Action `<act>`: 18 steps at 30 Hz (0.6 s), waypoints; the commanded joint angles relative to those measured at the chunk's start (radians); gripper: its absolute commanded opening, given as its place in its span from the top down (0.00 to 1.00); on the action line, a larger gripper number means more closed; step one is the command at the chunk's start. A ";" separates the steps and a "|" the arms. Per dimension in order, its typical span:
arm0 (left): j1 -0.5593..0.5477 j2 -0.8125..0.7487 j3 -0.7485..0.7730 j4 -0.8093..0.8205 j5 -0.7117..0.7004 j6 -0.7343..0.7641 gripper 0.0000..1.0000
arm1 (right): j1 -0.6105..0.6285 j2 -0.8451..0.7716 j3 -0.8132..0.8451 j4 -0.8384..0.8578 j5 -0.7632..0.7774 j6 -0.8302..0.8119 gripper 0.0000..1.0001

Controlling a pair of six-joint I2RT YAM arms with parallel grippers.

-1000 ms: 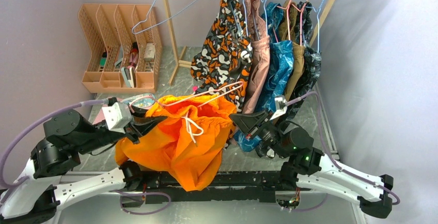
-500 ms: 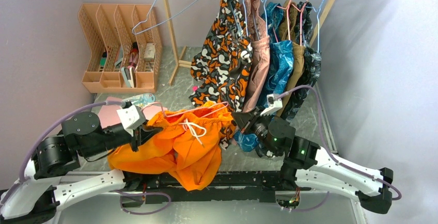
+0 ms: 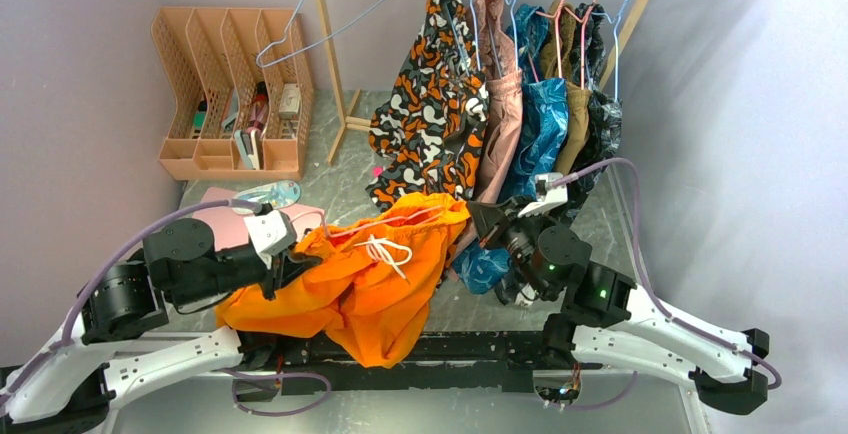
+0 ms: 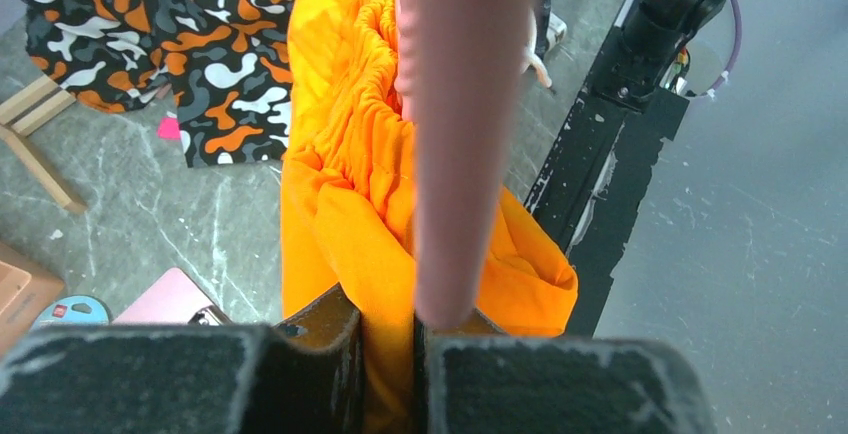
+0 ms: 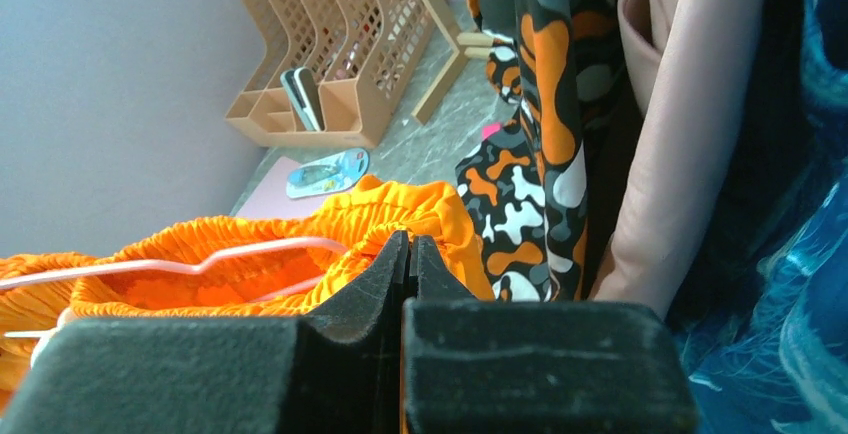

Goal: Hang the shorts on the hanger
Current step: Hang the shorts on the hanger.

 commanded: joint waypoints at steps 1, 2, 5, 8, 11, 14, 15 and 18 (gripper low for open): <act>0.002 -0.005 -0.027 0.040 0.071 -0.007 0.93 | -0.010 -0.023 0.041 0.050 0.068 -0.172 1.00; 0.002 -0.004 -0.039 0.045 0.084 -0.006 0.93 | -0.010 -0.020 0.048 0.067 0.046 -0.196 1.00; 0.002 0.015 -0.072 0.084 0.125 -0.002 0.93 | -0.011 0.009 0.088 0.084 -0.003 -0.244 1.00; 0.002 0.027 -0.109 0.137 0.142 0.000 0.93 | -0.010 0.013 0.107 0.142 -0.117 -0.302 1.00; 0.002 0.035 -0.162 0.206 0.121 -0.003 0.93 | -0.010 0.017 0.127 0.180 -0.261 -0.342 1.00; 0.002 0.039 -0.230 0.293 0.020 -0.012 0.93 | -0.010 0.041 0.167 0.175 -0.429 -0.366 1.00; 0.002 0.037 -0.253 0.333 -0.031 -0.014 0.93 | -0.011 0.049 0.182 0.167 -0.483 -0.373 1.00; 0.002 0.003 -0.314 0.481 -0.145 0.002 0.93 | -0.011 0.076 0.225 0.122 -0.636 -0.400 1.00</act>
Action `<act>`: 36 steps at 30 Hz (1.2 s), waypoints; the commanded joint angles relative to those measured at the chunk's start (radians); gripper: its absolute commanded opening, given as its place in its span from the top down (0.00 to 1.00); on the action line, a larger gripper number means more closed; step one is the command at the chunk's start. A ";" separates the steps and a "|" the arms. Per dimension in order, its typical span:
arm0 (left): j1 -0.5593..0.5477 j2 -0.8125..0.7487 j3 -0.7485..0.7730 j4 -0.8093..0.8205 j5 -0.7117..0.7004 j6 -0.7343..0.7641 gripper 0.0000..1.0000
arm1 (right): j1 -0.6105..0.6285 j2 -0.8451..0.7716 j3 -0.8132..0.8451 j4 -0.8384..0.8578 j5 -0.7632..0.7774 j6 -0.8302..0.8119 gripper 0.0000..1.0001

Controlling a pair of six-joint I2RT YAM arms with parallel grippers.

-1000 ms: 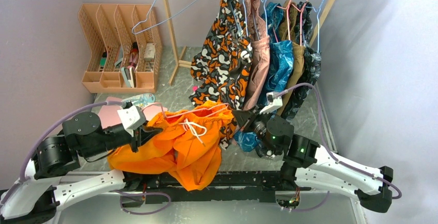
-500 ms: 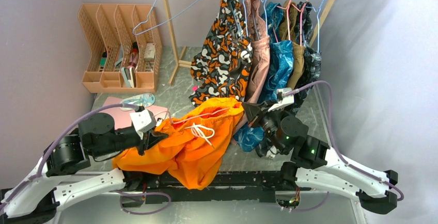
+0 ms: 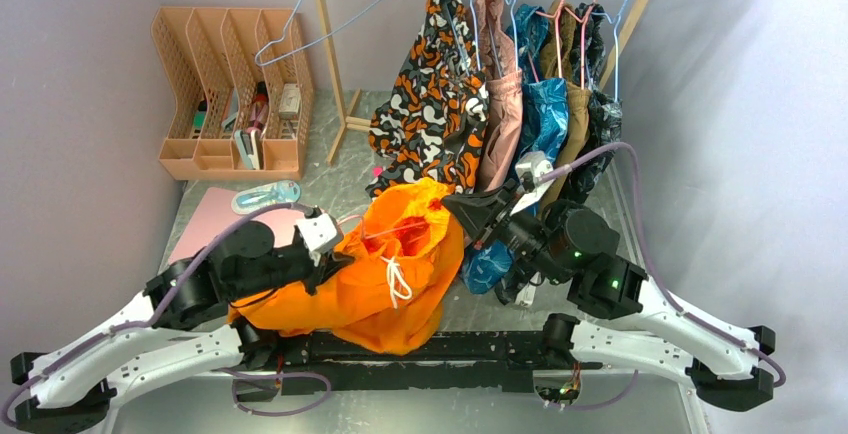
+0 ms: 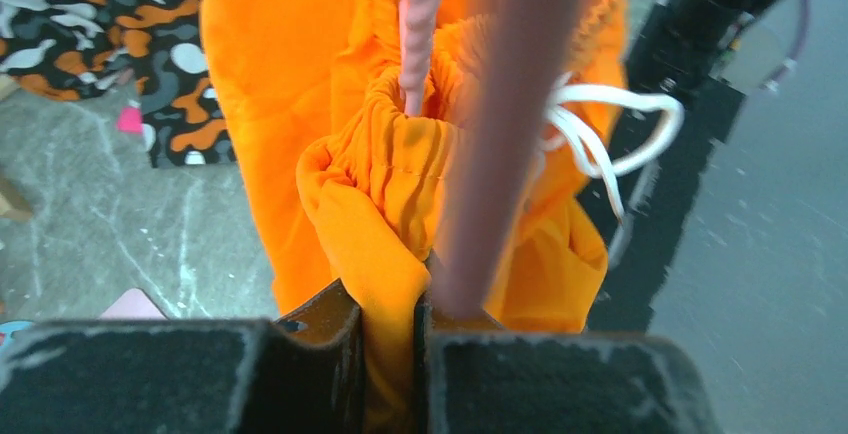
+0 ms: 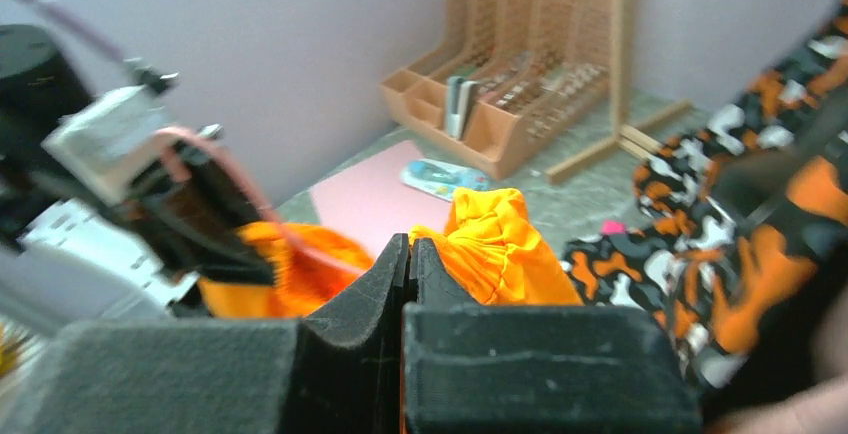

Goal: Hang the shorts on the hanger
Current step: Hang the shorts on the hanger.

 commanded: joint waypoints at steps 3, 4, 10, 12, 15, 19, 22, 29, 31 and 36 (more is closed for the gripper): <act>0.001 -0.066 -0.093 0.374 -0.239 0.035 0.93 | -0.003 0.034 0.089 -0.033 -0.379 -0.083 1.00; 0.001 -0.073 -0.099 0.407 -0.247 0.045 0.93 | -0.003 0.040 0.097 -0.051 -0.384 -0.083 1.00; 0.002 -0.084 -0.095 0.500 -0.260 0.084 0.93 | -0.002 0.053 0.118 -0.157 -0.320 -0.051 1.00; 0.002 -0.101 -0.090 0.512 -0.260 0.088 0.93 | -0.003 0.054 0.111 -0.208 -0.326 -0.047 1.00; 0.002 -0.138 -0.084 0.521 -0.266 0.099 0.93 | -0.003 0.086 0.124 -0.293 -0.427 -0.052 0.91; 0.001 -0.173 -0.068 0.504 -0.264 0.115 0.93 | -0.003 0.135 0.239 -0.401 -0.484 -0.082 0.47; 0.002 -0.183 -0.059 0.490 -0.272 0.122 0.93 | -0.002 0.158 0.350 -0.456 -0.421 -0.124 0.38; 0.002 -0.190 -0.049 0.483 -0.304 0.120 0.93 | -0.003 0.306 0.629 -0.554 -0.031 -0.183 0.37; 0.002 -0.177 -0.035 0.472 -0.321 0.113 0.93 | -0.003 0.380 0.687 -0.585 0.006 -0.193 0.37; 0.002 -0.119 0.012 0.425 -0.385 0.075 0.93 | -0.002 0.519 0.759 -0.677 0.070 -0.204 0.37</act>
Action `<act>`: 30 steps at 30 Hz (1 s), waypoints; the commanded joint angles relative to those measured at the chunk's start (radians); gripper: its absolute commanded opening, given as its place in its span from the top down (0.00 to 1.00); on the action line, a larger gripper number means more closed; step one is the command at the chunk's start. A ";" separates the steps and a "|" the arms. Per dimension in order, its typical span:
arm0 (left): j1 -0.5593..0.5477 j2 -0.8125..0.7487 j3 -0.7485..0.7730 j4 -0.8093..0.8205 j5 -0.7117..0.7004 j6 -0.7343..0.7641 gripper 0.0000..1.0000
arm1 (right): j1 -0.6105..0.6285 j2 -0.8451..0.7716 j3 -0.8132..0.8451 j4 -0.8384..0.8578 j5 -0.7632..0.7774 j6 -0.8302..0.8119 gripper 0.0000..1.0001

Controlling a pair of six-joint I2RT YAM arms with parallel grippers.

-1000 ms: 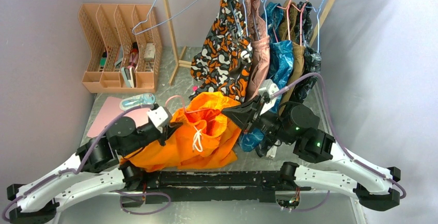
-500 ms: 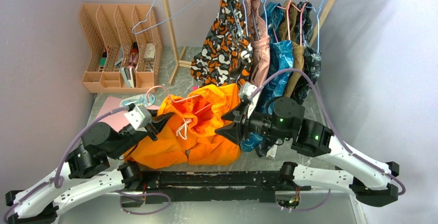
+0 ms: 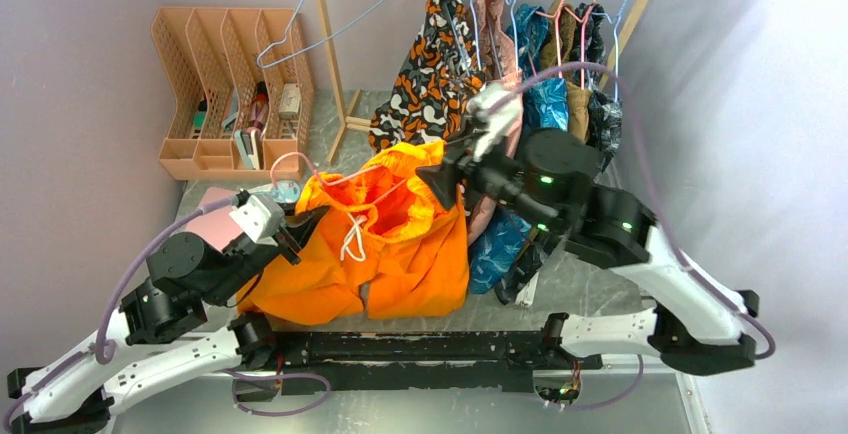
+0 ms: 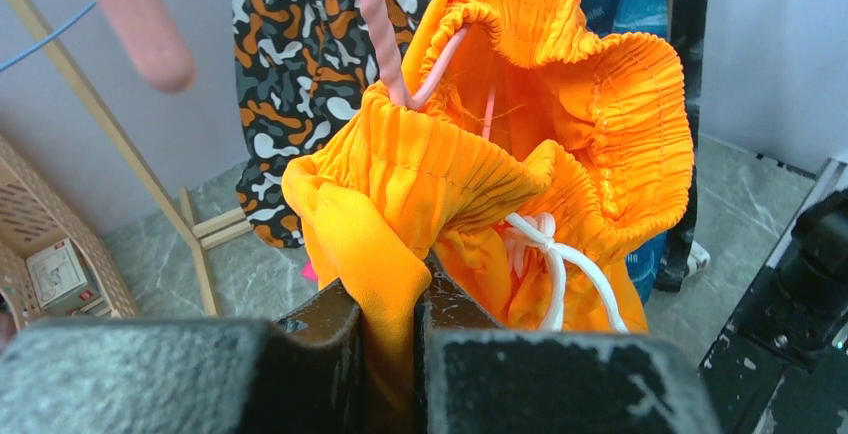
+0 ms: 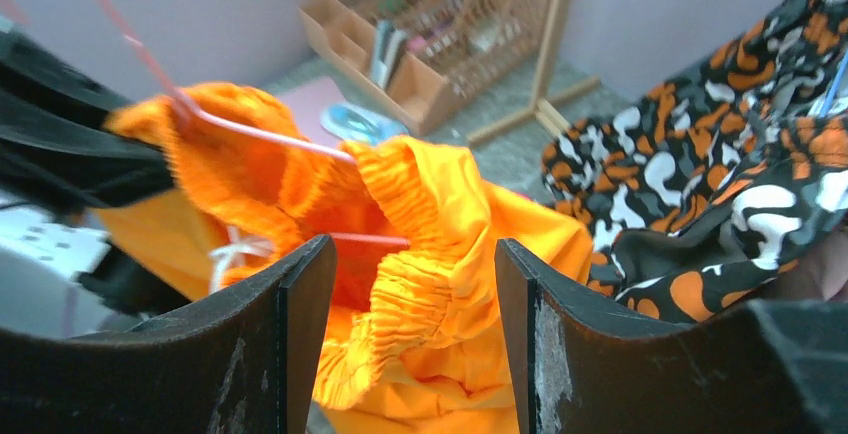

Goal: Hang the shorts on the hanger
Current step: Hang the shorts on the hanger.

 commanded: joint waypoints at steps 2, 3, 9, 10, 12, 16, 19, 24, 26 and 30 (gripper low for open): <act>0.002 0.058 0.085 0.020 -0.095 -0.055 0.93 | 0.000 0.131 0.017 -0.140 0.141 -0.030 0.37; 0.003 0.074 0.091 0.013 -0.103 -0.069 0.93 | 0.000 0.137 0.008 -0.132 0.159 -0.030 0.37; 0.002 0.169 0.142 -0.031 -0.141 -0.144 0.93 | 0.003 0.159 -0.016 -0.058 0.242 -0.081 0.33; 0.002 0.177 0.147 -0.037 -0.139 -0.148 0.93 | 0.003 0.166 -0.017 -0.052 0.258 -0.097 0.33; 0.002 0.183 0.150 -0.035 -0.140 -0.153 0.93 | 0.004 0.190 -0.009 -0.059 0.285 -0.129 0.32; 0.002 0.178 0.146 -0.027 -0.142 -0.150 0.93 | 0.015 0.218 -0.027 -0.047 0.332 -0.169 0.30; 0.002 0.180 0.148 -0.036 -0.141 -0.155 0.93 | 0.036 0.234 -0.052 -0.029 0.381 -0.187 0.30; 0.002 0.199 0.172 -0.067 -0.138 -0.163 0.93 | 0.071 0.264 -0.082 0.013 0.468 -0.233 0.29; 0.002 0.208 0.183 -0.074 -0.132 -0.164 0.93 | 0.081 0.285 -0.085 0.026 0.518 -0.245 0.29; 0.001 0.214 0.189 -0.072 -0.112 -0.160 0.93 | 0.092 0.323 -0.103 0.053 0.615 -0.279 0.31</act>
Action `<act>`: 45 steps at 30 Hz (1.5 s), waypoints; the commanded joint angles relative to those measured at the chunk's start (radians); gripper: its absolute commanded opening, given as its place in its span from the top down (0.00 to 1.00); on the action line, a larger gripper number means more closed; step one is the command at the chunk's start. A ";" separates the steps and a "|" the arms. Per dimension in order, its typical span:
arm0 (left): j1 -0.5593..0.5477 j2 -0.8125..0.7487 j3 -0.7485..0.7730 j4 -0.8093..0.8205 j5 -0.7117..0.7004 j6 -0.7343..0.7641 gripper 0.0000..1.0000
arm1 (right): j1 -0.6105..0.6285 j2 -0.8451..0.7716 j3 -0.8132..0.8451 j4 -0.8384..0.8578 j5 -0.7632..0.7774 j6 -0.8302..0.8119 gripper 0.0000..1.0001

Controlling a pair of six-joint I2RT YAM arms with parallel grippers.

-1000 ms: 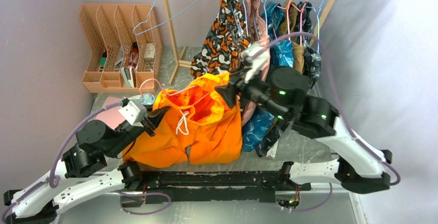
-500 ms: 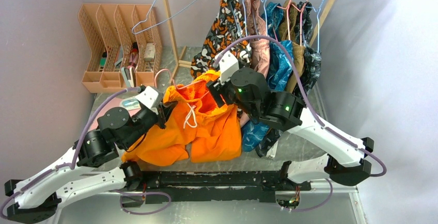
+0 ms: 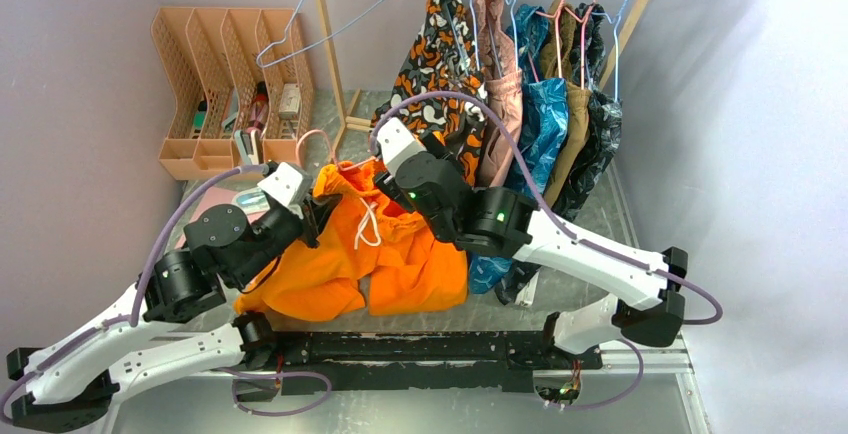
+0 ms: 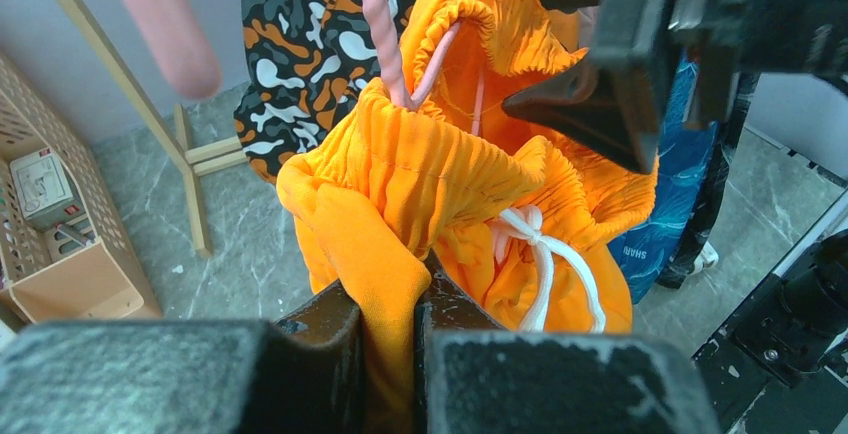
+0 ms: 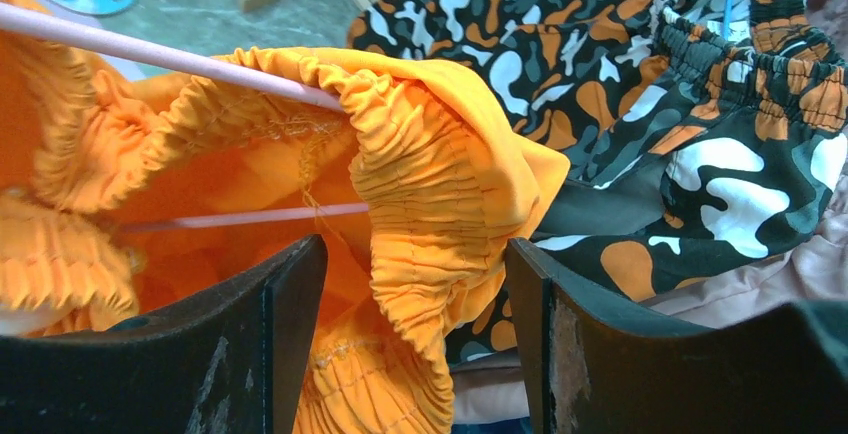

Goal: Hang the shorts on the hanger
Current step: Hang the shorts on the hanger.

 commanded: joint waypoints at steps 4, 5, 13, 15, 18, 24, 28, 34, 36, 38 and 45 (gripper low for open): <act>0.003 -0.009 0.034 0.040 0.026 -0.008 0.93 | 0.014 0.049 -0.032 0.079 0.213 -0.069 0.40; 0.002 -0.012 0.031 0.041 0.025 -0.007 0.93 | 0.014 0.047 -0.034 0.088 0.220 -0.072 0.45; 0.003 -0.030 0.011 0.037 0.009 0.002 0.93 | 0.013 0.019 0.094 0.044 0.099 0.004 1.00; 0.001 -0.031 0.003 0.033 0.005 0.010 0.93 | 0.013 0.001 0.183 0.014 0.004 0.083 1.00; 0.002 -0.030 -0.013 0.040 0.020 0.022 0.93 | 0.003 -0.002 0.309 -0.032 -0.131 0.200 1.00; 0.001 -0.020 -0.033 0.093 0.050 0.037 0.93 | -0.009 0.034 0.438 -0.108 -0.262 0.414 1.00; 0.002 -0.023 -0.035 0.126 0.060 0.046 0.93 | -0.020 0.037 0.383 -0.117 -0.359 0.520 1.00; 0.002 -0.085 -0.050 0.165 0.123 0.065 0.93 | -0.034 0.074 0.369 -0.224 -0.489 0.529 0.86; 0.002 -0.111 -0.049 0.145 0.149 0.070 0.93 | -0.034 0.062 0.377 -0.249 -0.492 0.490 0.53; 0.002 -0.140 -0.046 0.109 0.175 0.072 0.93 | -0.034 0.017 0.375 -0.235 -0.507 0.434 0.37; 0.002 -0.233 -0.013 -0.008 0.373 0.082 0.93 | -0.033 -0.046 0.472 -0.240 -0.664 0.192 0.20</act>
